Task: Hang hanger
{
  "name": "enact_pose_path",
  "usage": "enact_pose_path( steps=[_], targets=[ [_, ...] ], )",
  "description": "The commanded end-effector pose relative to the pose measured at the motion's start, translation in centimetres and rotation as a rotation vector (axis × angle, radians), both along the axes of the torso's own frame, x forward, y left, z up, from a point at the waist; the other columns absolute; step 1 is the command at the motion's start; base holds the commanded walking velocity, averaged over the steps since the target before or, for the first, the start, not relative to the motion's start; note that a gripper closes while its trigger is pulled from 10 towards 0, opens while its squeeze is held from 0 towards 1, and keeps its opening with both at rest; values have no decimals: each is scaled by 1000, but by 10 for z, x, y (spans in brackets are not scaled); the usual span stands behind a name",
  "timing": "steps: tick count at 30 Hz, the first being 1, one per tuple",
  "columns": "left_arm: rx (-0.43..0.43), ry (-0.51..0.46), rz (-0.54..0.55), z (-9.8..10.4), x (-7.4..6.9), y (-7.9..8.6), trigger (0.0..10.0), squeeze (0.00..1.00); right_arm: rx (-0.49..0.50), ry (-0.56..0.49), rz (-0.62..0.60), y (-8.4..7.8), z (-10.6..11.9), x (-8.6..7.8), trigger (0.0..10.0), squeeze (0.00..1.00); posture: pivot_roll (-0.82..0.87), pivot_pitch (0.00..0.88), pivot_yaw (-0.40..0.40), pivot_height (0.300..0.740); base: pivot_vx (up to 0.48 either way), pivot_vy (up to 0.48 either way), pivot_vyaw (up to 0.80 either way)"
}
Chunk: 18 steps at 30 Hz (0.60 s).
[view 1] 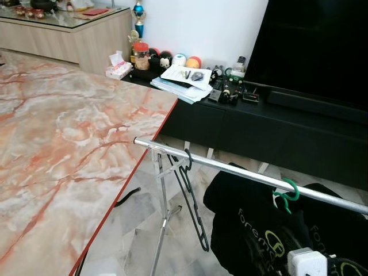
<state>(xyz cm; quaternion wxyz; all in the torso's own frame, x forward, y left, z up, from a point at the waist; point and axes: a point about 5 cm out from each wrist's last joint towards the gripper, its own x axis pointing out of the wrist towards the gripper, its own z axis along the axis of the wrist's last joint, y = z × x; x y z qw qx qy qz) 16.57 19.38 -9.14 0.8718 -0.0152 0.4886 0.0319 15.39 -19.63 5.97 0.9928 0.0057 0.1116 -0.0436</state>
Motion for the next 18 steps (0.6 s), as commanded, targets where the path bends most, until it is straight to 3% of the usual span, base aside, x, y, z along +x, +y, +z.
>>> enact_pose_path(
  steps=[1,4,5,8,12,18],
  targets=[
    [-5,38,-14,-4,-9,-2,10000,0,-1,94,-150,-22,-3,-6,10000,0,-32,53,-64,740,0,0,0],
    [-6,38,-13,-4,-8,-2,10000,0,-40,150,-199,-29,-7,-6,10000,0,-28,54,-66,740,0,0,0],
    [-6,37,-11,-4,-8,-2,10000,0,-14,173,-279,-36,-10,-6,10000,0,-19,53,-70,740,0,0,0],
    [-6,36,-8,-4,-8,-2,10000,0,-33,236,-354,-45,-16,-7,10000,0,-19,52,-72,740,0,0,0],
    [-6,36,-4,-4,-8,-2,10000,0,-97,292,-412,-58,-19,-7,10000,0,-15,54,-74,740,0,0,0],
    [-7,39,-9,-4,-9,-2,10000,0,-66,418,-416,-61,-37,-10,10000,0,-14,56,-73,740,0,0,0]
  ],
)
